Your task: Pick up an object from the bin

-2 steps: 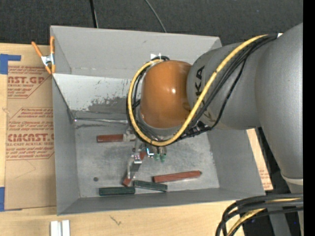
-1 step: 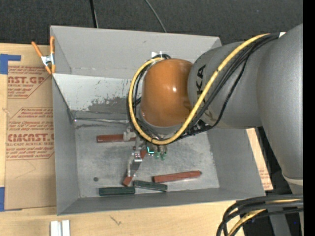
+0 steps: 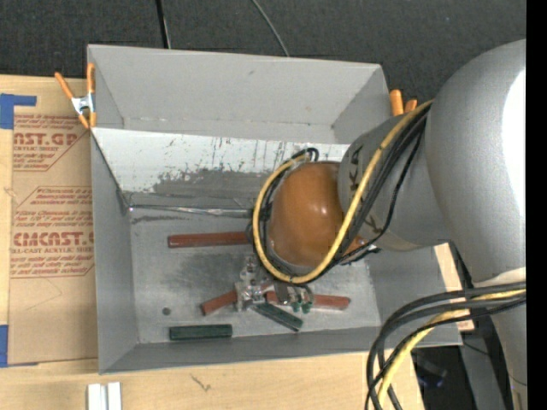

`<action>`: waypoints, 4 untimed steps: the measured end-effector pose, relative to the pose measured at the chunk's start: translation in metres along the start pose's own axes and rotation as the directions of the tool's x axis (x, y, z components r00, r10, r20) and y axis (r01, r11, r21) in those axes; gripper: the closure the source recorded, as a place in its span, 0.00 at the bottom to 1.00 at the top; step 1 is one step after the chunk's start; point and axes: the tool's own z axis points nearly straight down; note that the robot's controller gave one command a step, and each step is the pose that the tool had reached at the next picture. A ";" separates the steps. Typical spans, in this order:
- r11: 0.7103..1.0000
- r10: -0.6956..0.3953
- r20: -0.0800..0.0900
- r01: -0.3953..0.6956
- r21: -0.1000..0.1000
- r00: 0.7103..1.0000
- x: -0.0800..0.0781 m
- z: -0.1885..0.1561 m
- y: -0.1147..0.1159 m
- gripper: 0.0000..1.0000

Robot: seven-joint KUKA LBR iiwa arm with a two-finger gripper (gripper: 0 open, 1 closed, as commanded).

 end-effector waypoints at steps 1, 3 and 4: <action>1.000 0.000 0.000 0.000 0.000 1.000 0.000 0.000 0.000 1.00; 0.996 -0.084 -0.039 0.084 0.003 0.996 -0.013 -0.189 -0.003 1.00; 0.990 -0.139 -0.033 0.140 0.002 0.990 -0.012 -0.148 -0.002 1.00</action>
Offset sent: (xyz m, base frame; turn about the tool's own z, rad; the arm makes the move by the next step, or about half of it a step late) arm 0.0052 -0.0050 0.1890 -0.0836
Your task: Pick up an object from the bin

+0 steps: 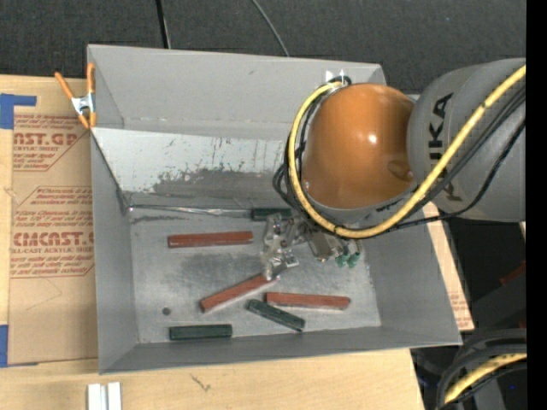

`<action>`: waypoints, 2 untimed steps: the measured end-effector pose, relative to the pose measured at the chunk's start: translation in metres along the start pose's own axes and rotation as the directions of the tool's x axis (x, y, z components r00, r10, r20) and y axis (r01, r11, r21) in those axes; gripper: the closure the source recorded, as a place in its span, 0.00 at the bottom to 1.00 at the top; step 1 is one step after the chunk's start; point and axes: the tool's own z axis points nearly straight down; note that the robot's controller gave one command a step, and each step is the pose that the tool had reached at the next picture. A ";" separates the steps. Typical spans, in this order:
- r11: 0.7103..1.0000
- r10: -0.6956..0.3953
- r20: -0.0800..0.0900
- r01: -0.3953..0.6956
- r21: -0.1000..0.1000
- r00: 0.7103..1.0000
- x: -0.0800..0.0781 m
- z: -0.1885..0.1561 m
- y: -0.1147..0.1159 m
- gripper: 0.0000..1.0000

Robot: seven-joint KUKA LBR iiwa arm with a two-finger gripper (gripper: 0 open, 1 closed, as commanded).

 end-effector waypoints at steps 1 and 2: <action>0.997 -0.080 -0.009 0.080 -0.003 0.997 0.011 0.075 -0.002 0.00; 0.997 -0.080 -0.009 0.080 -0.003 0.997 0.011 0.075 -0.002 0.00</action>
Offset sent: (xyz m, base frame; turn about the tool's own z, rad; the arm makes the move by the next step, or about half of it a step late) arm 0.0000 0.0000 0.0000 0.0000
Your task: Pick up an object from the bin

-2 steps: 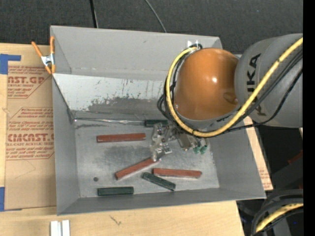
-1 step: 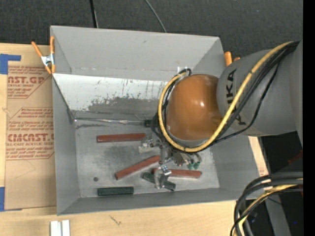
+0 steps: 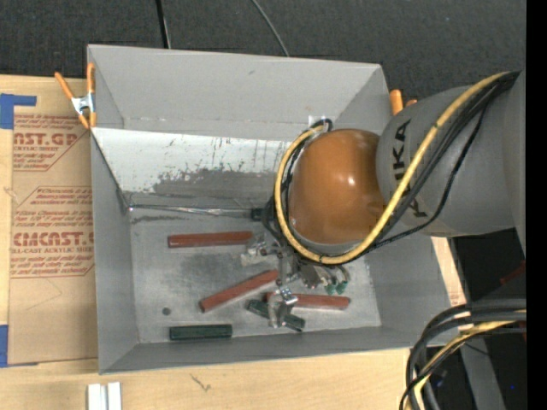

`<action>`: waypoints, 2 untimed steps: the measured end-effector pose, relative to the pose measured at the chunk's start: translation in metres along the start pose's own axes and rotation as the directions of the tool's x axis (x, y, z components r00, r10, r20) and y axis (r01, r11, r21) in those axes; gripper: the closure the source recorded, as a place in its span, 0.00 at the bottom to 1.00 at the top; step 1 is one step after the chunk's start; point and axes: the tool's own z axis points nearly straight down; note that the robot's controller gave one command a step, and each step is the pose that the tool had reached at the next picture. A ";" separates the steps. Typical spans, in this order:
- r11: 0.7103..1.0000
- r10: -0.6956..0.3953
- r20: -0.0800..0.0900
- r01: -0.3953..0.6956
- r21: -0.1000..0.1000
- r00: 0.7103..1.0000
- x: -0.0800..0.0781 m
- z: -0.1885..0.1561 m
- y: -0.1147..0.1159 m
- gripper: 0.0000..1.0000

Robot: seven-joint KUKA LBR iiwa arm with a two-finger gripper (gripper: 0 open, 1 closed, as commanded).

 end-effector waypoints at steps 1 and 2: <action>0.998 -0.063 0.011 0.063 0.001 0.998 -0.014 0.079 0.003 1.00; 0.998 -0.063 0.011 0.063 0.001 0.998 -0.014 0.079 0.003 1.00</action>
Offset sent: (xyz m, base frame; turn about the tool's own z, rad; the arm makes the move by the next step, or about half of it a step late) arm 0.0000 0.0000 0.0000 0.0000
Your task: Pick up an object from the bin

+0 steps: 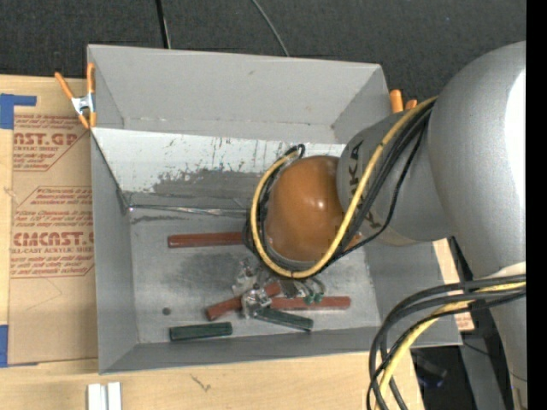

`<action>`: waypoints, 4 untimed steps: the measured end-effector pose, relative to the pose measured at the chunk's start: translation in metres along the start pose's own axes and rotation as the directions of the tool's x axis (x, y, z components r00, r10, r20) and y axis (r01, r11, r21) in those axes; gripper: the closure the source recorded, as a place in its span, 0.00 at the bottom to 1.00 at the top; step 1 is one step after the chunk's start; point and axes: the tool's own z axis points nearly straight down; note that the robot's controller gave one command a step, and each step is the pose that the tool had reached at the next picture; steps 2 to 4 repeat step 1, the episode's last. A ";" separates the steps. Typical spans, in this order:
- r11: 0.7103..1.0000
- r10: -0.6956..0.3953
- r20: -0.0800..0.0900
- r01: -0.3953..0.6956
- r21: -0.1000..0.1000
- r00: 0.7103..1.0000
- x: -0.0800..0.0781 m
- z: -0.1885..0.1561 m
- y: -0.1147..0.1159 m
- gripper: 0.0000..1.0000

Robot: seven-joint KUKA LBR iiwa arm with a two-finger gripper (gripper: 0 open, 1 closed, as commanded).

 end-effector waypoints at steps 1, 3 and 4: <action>1.000 0.018 -0.007 -0.018 0.001 1.000 -0.019 -0.152 -0.022 1.00; 1.000 0.018 -0.007 -0.018 0.001 1.000 -0.019 -0.152 -0.022 1.00; 1.000 0.018 -0.007 -0.018 0.001 1.000 -0.019 -0.152 -0.022 1.00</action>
Offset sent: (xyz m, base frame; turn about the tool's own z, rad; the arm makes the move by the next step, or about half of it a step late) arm 0.0000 0.0000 0.0000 0.0000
